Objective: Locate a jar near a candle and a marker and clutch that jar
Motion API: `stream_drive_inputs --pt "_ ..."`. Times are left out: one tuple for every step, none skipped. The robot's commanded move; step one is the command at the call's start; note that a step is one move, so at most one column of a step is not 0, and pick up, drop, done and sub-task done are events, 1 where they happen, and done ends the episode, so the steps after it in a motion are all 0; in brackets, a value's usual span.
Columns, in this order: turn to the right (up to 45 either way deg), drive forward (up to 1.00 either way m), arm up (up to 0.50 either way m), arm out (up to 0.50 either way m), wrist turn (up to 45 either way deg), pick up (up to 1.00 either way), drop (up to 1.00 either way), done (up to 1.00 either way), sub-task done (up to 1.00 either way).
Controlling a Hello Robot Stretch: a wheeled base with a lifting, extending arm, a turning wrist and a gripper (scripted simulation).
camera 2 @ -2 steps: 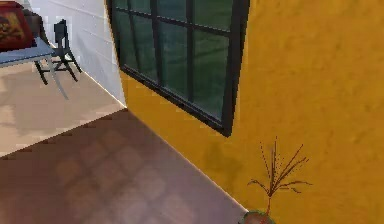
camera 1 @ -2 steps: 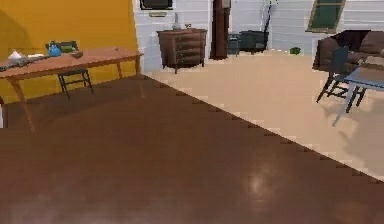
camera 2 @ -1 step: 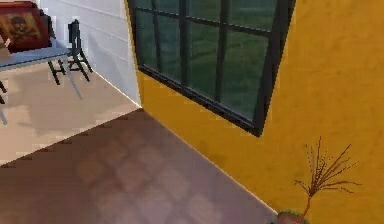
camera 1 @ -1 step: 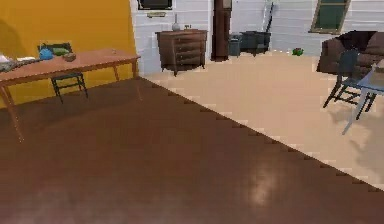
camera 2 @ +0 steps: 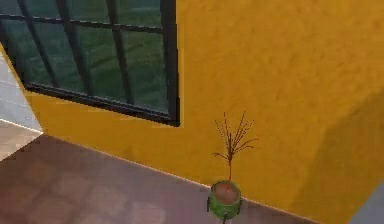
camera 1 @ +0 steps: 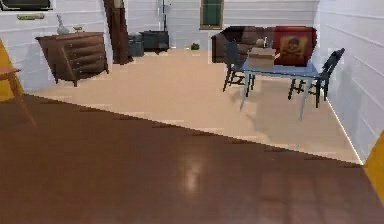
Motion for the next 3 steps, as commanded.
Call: stream_drive_inputs --pt "0.0 1.0 0.0 0.0 0.0 0.0 0.0 0.0 0.0" --pt "0.0 1.0 0.0 0.0 0.0 0.0 0.0 0.0 0.0" --pt "3.0 0.0 0.0 0.0 0.0 0.0 0.0 0.0 0.0"
